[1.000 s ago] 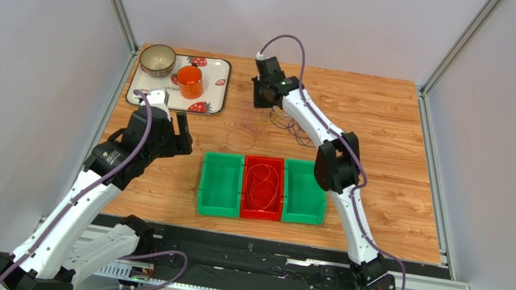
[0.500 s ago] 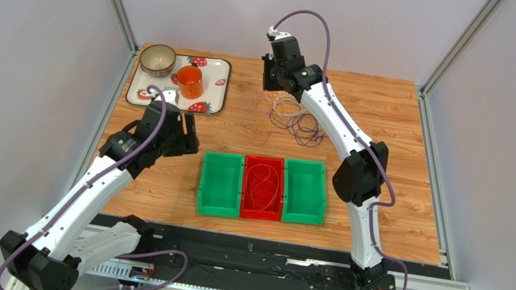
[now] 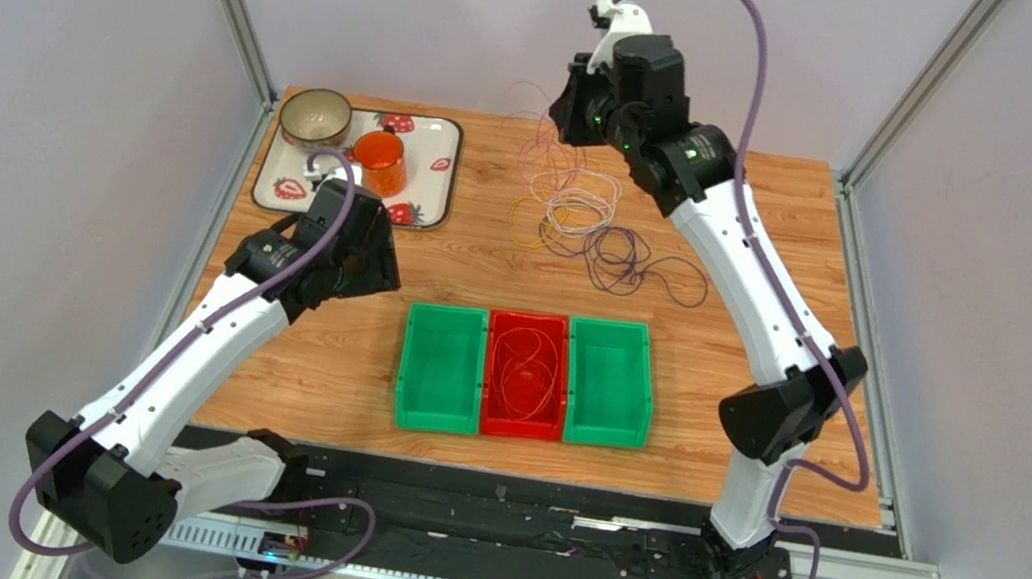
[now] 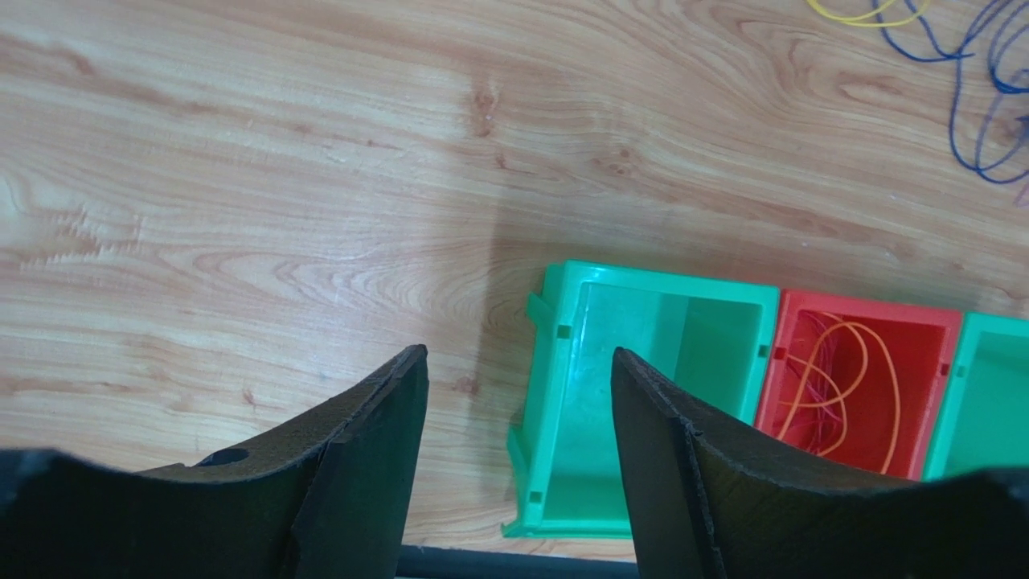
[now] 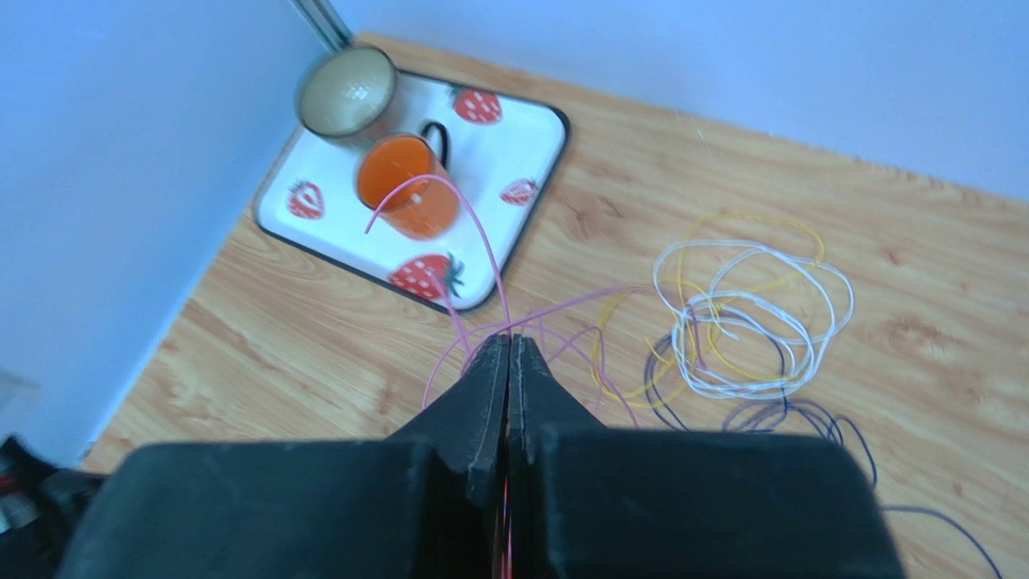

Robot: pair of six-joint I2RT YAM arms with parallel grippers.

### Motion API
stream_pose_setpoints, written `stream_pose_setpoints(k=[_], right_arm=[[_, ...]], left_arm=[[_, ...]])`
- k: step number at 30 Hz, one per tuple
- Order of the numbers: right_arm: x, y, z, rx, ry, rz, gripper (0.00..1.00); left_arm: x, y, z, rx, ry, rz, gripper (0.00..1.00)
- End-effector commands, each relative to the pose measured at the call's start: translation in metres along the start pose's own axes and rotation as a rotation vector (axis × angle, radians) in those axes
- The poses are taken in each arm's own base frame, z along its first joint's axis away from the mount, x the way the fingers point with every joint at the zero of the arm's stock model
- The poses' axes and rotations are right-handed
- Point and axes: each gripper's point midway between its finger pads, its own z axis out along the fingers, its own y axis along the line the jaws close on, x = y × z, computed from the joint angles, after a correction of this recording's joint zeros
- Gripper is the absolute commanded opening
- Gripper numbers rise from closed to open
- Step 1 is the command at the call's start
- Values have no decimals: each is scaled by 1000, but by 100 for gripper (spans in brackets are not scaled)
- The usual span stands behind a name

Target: Untangle the cables

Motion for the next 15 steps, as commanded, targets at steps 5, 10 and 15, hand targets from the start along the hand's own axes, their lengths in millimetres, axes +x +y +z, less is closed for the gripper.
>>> stream_pose_setpoints(k=[5, 10, 15], right_arm=[[-71, 52, -61, -249, -218, 14, 0], [-96, 72, -85, -349, -281, 35, 0], [-88, 87, -90, -438, -244, 74, 0]], left_arm=[[-44, -3, -42, 45, -113, 169, 65], [-50, 21, -37, -87, -142, 232, 64], [-39, 43, -22, -203, -123, 265, 63]])
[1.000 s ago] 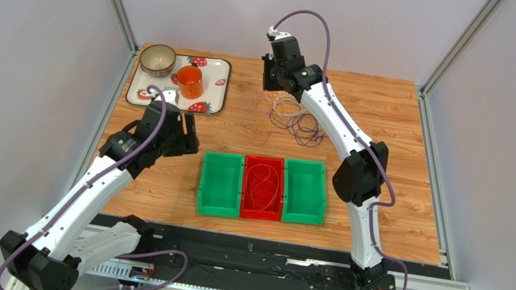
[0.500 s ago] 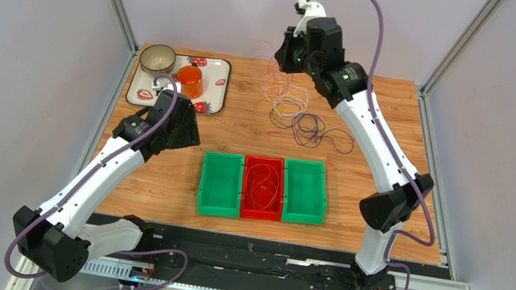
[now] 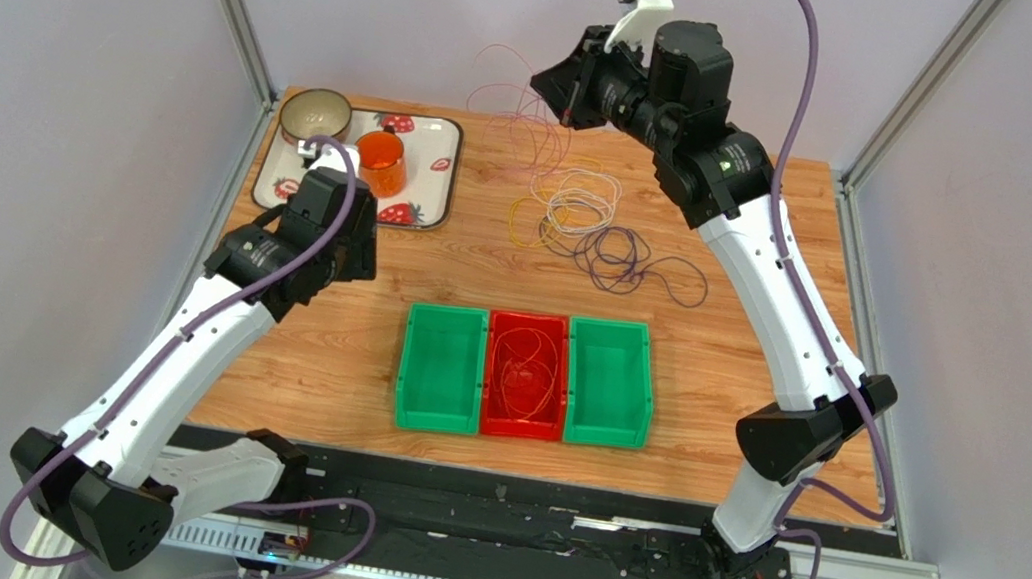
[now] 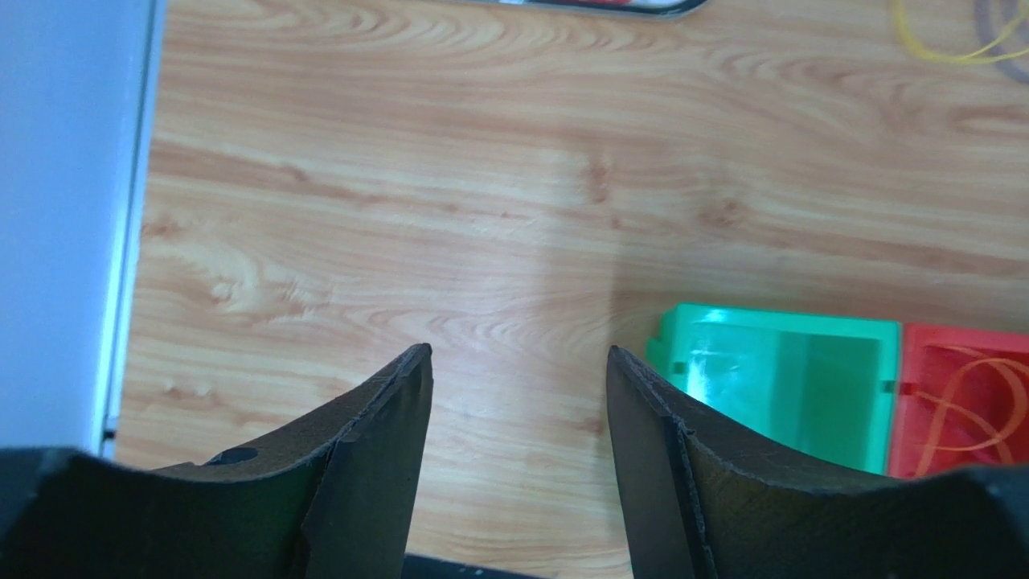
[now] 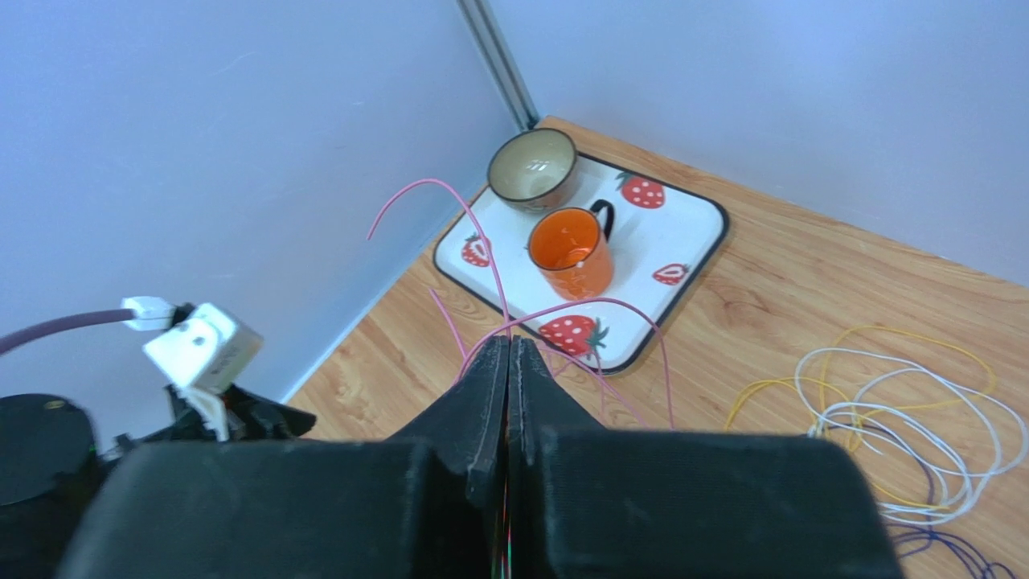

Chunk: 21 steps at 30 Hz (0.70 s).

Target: Untangle the cables

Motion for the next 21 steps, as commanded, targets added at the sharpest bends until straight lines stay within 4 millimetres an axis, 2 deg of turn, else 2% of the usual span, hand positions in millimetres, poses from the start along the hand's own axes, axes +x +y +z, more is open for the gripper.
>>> stream_pose_setpoints(k=[1, 4, 9, 11, 12, 13, 18, 21], right_arm=[[-25, 37, -16, -146, -63, 35, 0], [-12, 40, -15, -174, -32, 66, 0], [5, 50, -21, -214, 14, 79, 0], [17, 55, -23, -226, 45, 72, 0], [18, 59, -28, -233, 45, 66, 0], [30, 61, -27, -238, 72, 66, 0], [52, 74, -36, -264, 117, 71, 0], [60, 83, -45, -288, 132, 69, 0]], left_arm=[[9, 19, 7, -101, 25, 65, 60], [6, 23, 8, -125, 11, 68, 60], [7, 15, 8, -75, 8, 64, 64], [6, 18, 8, -90, 1, 49, 70], [5, 18, 7, -93, -4, 40, 84], [5, 21, 6, -104, -5, 17, 97], [3, 29, 4, -134, -4, -39, 98], [-8, 36, -1, -149, -51, -63, 87]])
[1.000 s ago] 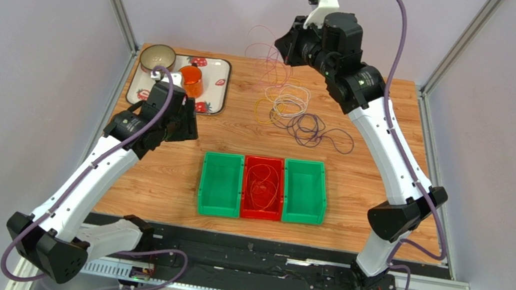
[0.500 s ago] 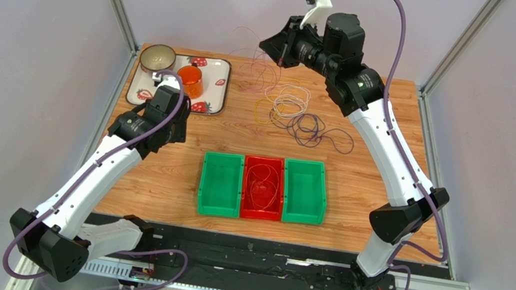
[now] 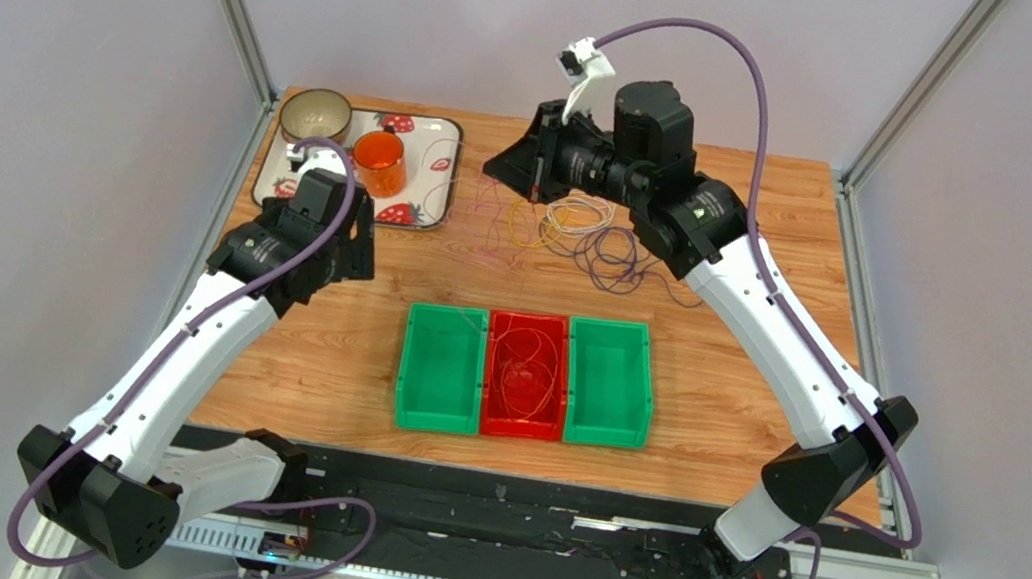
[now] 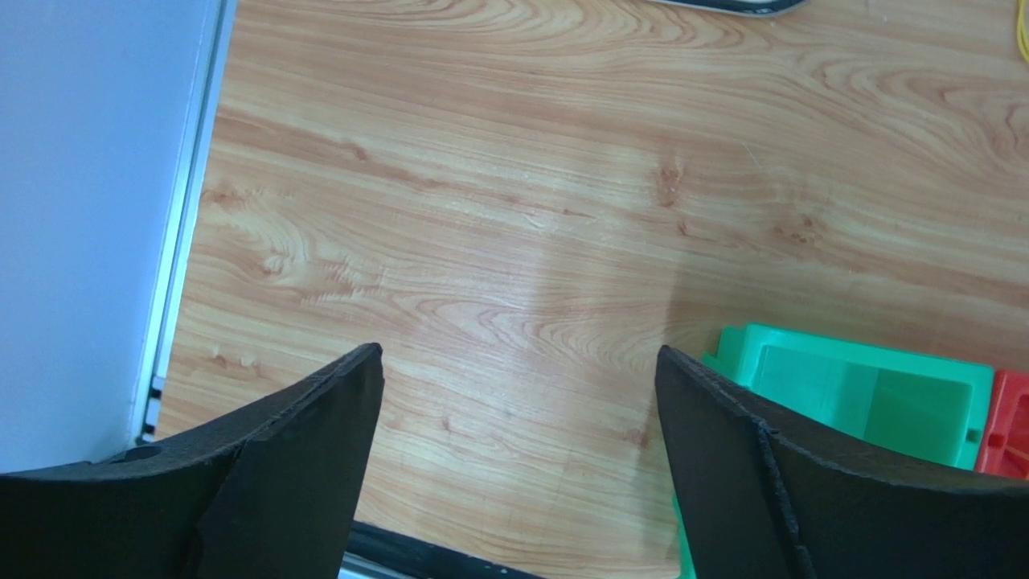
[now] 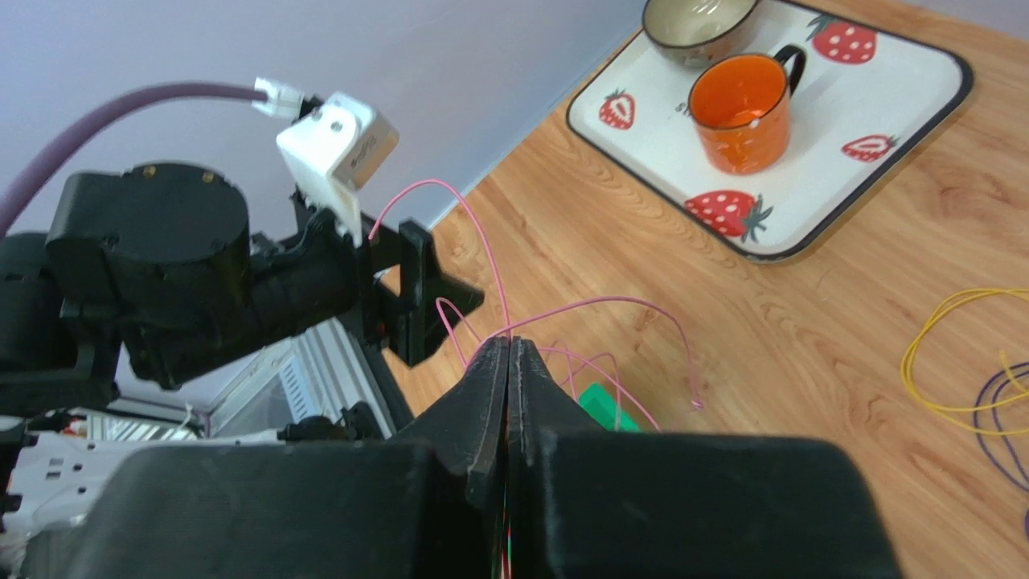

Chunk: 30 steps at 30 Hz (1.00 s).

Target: Untangle the cables

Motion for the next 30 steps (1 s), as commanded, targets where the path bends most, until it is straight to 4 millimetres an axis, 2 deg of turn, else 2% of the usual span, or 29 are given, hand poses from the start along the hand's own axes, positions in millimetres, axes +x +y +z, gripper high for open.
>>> stream_pose_setpoints(k=[1, 2, 3, 4, 8, 12, 18, 25, 30], right_arm=[[-11, 39, -24, -94, -55, -39, 0], [-6, 39, -24, -99, -45, -34, 0], [-2, 44, -24, -114, -37, -33, 0], [1, 48, -24, -127, -29, -30, 0], [9, 57, -25, -156, -9, -21, 0], [17, 72, -25, -212, 8, -7, 0], [28, 88, -16, -300, 42, 27, 0], [46, 86, 0, -339, 88, 55, 0], [72, 79, 21, -376, 163, 113, 0]], left_arm=[[-18, 14, -11, -23, -81, -50, 89], [-23, 13, -12, -3, -106, -48, 92], [-27, 15, -17, 11, -136, -55, 98], [-24, 15, -17, 20, -142, -52, 99], [-35, 9, -26, 113, -267, -84, 99], [-38, 13, -42, 159, -358, -137, 99], [-40, 24, -46, 108, -350, -127, 99], [-37, 22, -43, 105, -311, -97, 99], [-37, 18, -43, 122, -306, -90, 99]])
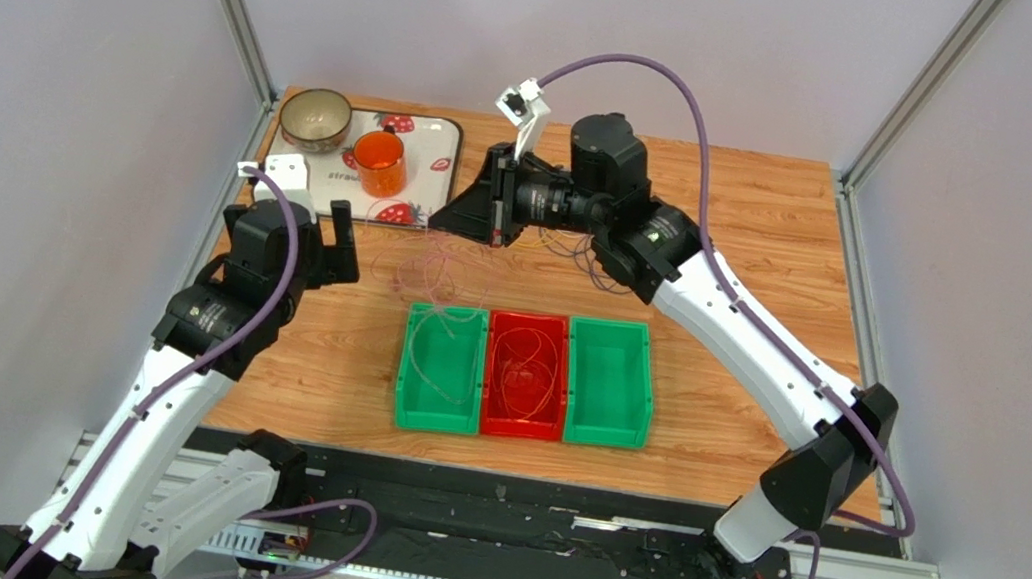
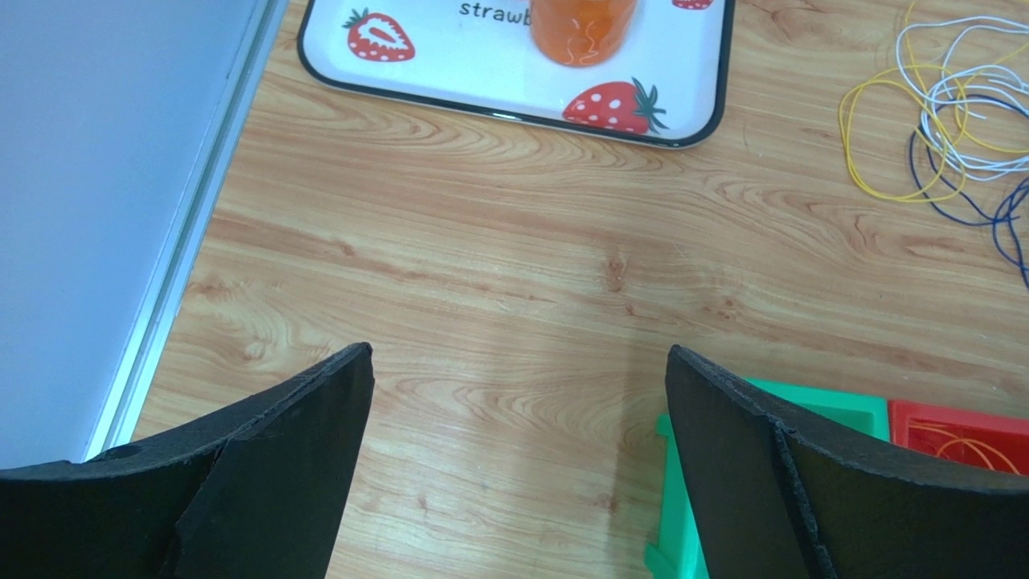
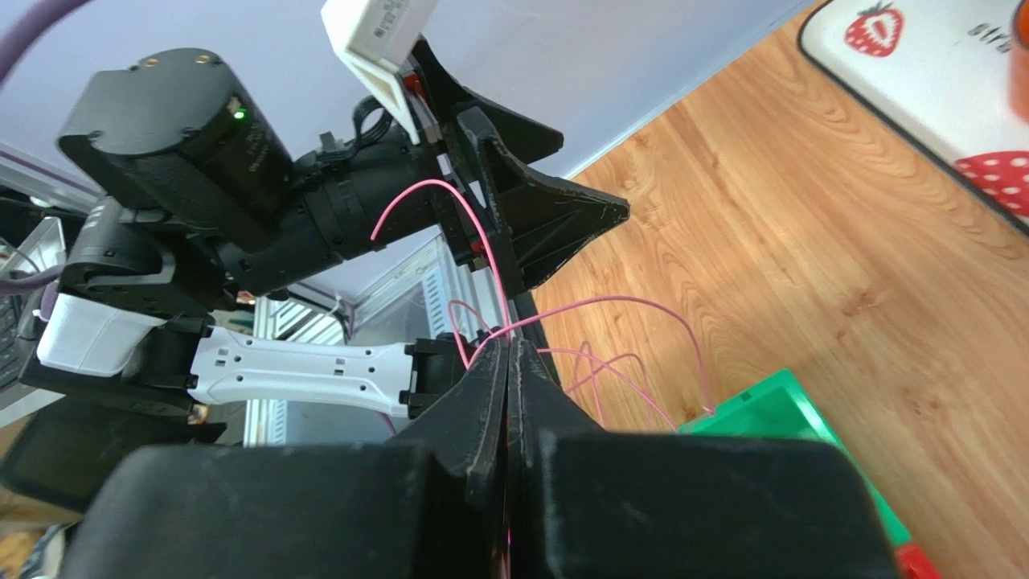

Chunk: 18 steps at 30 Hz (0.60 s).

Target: Untangle the cables

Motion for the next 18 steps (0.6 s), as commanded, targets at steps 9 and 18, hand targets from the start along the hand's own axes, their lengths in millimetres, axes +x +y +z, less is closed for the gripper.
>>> stream_pose_setpoints(k=[9, 18], right_arm=[[58, -35, 32, -63, 136, 70, 0], [110, -85, 28, 107, 244, 78, 0]], left_arm=[[-16, -1, -9, 26, -39, 0, 99], [-12, -15, -9, 93, -21, -27, 98]])
